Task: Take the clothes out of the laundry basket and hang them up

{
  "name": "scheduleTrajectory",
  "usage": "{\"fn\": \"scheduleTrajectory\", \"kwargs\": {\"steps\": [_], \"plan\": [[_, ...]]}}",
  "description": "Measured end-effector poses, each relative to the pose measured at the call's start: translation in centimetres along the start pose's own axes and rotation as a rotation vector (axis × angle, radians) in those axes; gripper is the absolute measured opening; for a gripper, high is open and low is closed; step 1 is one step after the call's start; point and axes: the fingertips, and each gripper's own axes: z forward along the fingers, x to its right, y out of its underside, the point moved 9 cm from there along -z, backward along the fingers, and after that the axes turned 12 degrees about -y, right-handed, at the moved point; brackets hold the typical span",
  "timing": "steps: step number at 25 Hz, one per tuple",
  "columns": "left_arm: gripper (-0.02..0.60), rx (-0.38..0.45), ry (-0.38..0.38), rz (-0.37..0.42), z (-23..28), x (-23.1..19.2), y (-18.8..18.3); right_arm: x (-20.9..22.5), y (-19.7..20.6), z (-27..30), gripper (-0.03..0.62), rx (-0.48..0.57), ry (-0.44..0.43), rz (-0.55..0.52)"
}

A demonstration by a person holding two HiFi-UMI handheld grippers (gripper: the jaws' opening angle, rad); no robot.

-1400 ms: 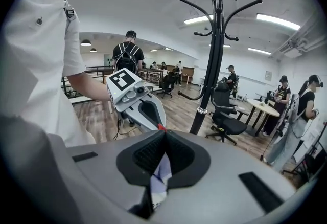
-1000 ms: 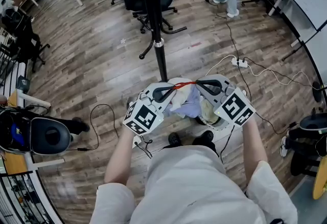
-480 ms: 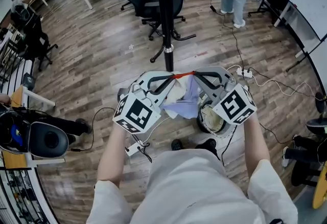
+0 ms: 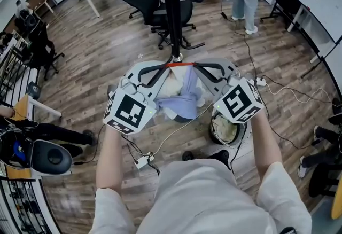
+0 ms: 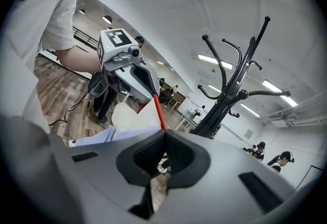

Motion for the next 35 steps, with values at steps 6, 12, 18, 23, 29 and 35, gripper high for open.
{"fn": "scheduleTrajectory", "kwargs": {"steps": [6,12,18,23,29,35], "plan": [[0.025,-0.049,-0.012,0.04,-0.6,-1.2,0.3,1.2,-0.8,0.7,0.006,0.012,0.018,-0.013],[0.025,-0.114,-0.03,-0.007,0.2,-1.3,3.4,1.3,0.2,3.3,0.006,-0.021,-0.001,0.005],[0.025,-0.202,-0.03,-0.05,2.0,-0.7,7.0,1.4,2.8,5.8,0.005,-0.025,-0.063,0.033],[0.025,-0.303,-0.005,-0.06,4.5,-0.8,9.7,2.3,5.6,8.6,0.006,-0.031,-0.142,0.068],[0.025,-0.393,0.012,-0.052,7.8,-2.3,12.1,5.1,7.9,11.7,0.006,-0.027,-0.203,0.097],[0.025,-0.454,-0.005,-0.063,9.7,-3.8,13.8,7.2,8.9,14.0,0.006,-0.011,-0.243,0.097]]}}
